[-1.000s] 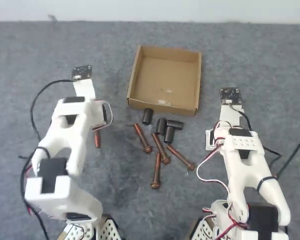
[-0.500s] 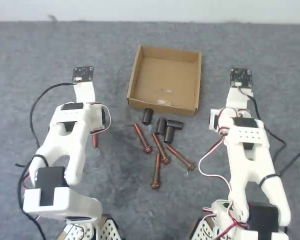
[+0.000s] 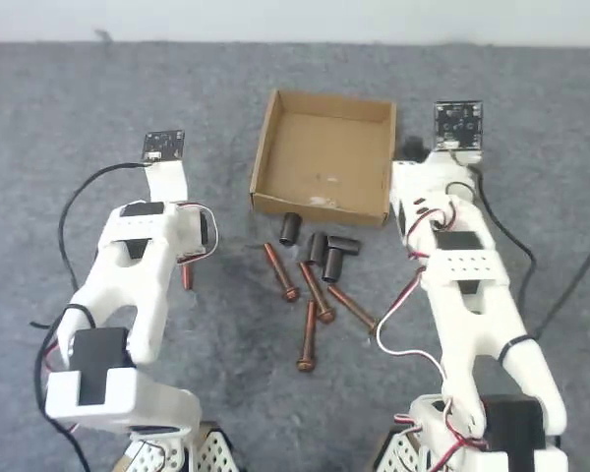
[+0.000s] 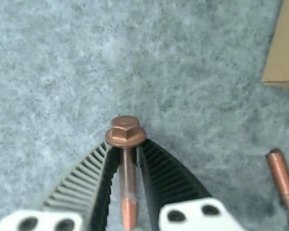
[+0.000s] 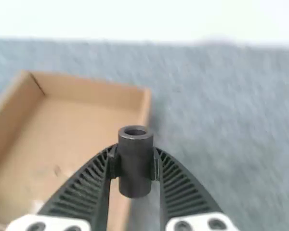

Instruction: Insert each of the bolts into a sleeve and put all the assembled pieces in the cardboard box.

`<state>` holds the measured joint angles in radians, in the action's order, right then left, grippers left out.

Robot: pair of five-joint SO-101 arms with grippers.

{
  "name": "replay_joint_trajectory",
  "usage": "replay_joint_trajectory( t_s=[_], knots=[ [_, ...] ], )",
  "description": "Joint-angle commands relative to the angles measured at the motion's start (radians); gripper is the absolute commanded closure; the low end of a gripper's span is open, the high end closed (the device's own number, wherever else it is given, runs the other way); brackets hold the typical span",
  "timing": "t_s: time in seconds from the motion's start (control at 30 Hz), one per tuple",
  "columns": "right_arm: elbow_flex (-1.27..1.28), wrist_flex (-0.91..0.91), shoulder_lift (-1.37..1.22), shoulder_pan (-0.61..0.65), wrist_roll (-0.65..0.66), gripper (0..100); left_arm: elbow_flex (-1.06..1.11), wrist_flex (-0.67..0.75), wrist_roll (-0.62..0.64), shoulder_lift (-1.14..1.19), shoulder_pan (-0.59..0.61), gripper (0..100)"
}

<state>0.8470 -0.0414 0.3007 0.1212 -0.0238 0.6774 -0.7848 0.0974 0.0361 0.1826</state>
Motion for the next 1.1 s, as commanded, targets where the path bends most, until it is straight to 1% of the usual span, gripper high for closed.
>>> replay_joint_trajectory(
  t_s=[0.0,0.13,0.3,0.43,0.53,0.67,0.77,0.87,1.0,1.07],
  knots=[
    [-0.011,0.110,0.013,0.047,-0.006,99.2,-0.015,0.017,-0.009,-0.064,0.005,99],
    [-0.032,0.197,-0.041,0.074,0.006,99.2,-0.015,0.017,-0.009,-0.064,0.005,99],
    [-0.081,0.331,-0.197,0.076,0.157,99.3,-0.015,0.017,-0.009,-0.064,0.005,99],
    [-0.112,0.493,-0.317,0.077,0.203,99.3,-0.016,0.018,-0.009,-0.064,0.003,99],
    [-0.137,0.588,-0.374,0.077,0.199,99.3,-0.016,0.021,-0.009,-0.064,0.003,99],
    [-0.129,0.662,-0.407,0.074,0.196,99.3,-0.015,0.037,-0.009,-0.064,0.003,99],
    [-0.087,0.716,-0.404,0.073,0.195,99.3,-0.015,0.037,-0.009,-0.064,0.003,99],
    [-0.018,0.837,-0.404,0.079,0.183,99.3,-0.015,0.038,-0.009,-0.064,0.003,99],
    [0.084,0.989,-0.404,0.088,0.031,99.3,-0.016,0.038,-0.009,-0.064,0.002,99],
    [0.123,1.038,-0.404,0.091,-0.017,99.3,-0.016,0.038,-0.009,-0.064,0.002,99]
  ],
)
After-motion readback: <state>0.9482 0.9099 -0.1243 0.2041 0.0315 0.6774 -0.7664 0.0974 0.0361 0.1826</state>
